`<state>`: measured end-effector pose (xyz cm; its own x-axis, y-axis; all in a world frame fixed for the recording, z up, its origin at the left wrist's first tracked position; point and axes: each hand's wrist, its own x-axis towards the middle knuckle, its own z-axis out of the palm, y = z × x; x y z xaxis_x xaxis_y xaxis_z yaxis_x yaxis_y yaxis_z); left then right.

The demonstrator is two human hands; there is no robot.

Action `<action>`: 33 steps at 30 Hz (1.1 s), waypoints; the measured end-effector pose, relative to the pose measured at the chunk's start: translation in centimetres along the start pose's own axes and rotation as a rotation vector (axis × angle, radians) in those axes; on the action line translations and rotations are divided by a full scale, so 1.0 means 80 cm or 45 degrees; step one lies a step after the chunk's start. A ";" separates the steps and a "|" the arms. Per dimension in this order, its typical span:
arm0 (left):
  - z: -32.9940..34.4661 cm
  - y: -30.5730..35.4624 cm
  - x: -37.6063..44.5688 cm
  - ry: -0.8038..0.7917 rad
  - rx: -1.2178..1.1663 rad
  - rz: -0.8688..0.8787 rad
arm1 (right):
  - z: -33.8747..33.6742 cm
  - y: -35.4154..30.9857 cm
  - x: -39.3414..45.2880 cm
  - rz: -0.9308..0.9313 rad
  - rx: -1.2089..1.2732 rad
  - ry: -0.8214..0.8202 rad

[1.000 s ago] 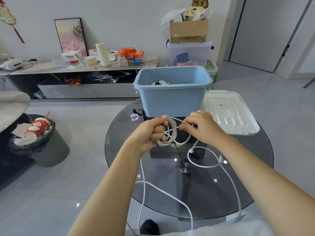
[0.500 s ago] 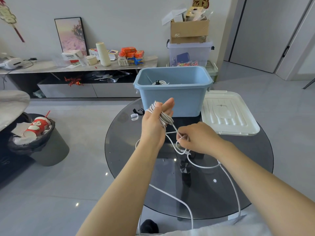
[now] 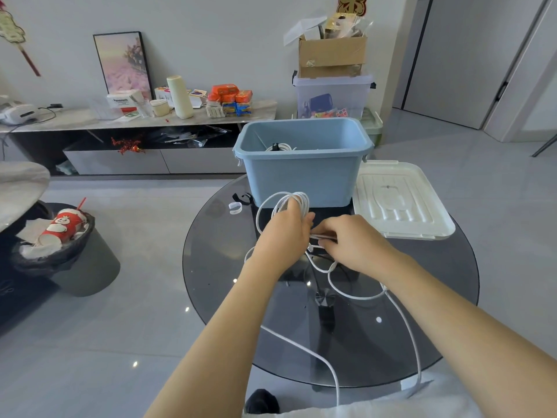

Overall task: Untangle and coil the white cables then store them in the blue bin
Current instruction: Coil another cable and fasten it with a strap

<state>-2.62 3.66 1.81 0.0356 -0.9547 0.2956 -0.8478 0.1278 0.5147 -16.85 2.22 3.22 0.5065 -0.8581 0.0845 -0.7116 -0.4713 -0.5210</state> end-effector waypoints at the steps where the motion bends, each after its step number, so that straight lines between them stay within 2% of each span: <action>1: 0.000 0.002 0.000 -0.035 0.138 0.017 | -0.001 -0.001 0.000 0.021 0.014 0.027; 3: 0.002 0.002 0.001 -0.055 0.334 0.068 | -0.003 -0.002 -0.001 0.052 0.022 0.070; 8: 0.005 -0.003 0.003 0.004 0.515 0.045 | 0.000 -0.008 0.000 0.092 0.065 0.118; 16: -0.004 -0.007 -0.002 -0.129 0.141 -0.003 | -0.005 0.002 0.009 0.166 0.123 0.122; 24: -0.012 -0.013 -0.006 -0.225 0.100 -0.011 | -0.014 0.017 0.018 0.197 0.208 0.083; 29: -0.017 -0.021 -0.005 -0.332 -0.060 -0.072 | -0.014 0.030 0.025 0.196 0.456 0.006; 33: -0.018 -0.025 0.000 -0.303 -0.103 -0.055 | -0.010 0.035 0.026 0.258 0.634 -0.050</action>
<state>-0.15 3.81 1.90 -0.0626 -0.9949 0.0790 -0.8026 0.0973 0.5886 -18.18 -1.06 2.61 0.4074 -0.9092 -0.0861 -0.4847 -0.1353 -0.8642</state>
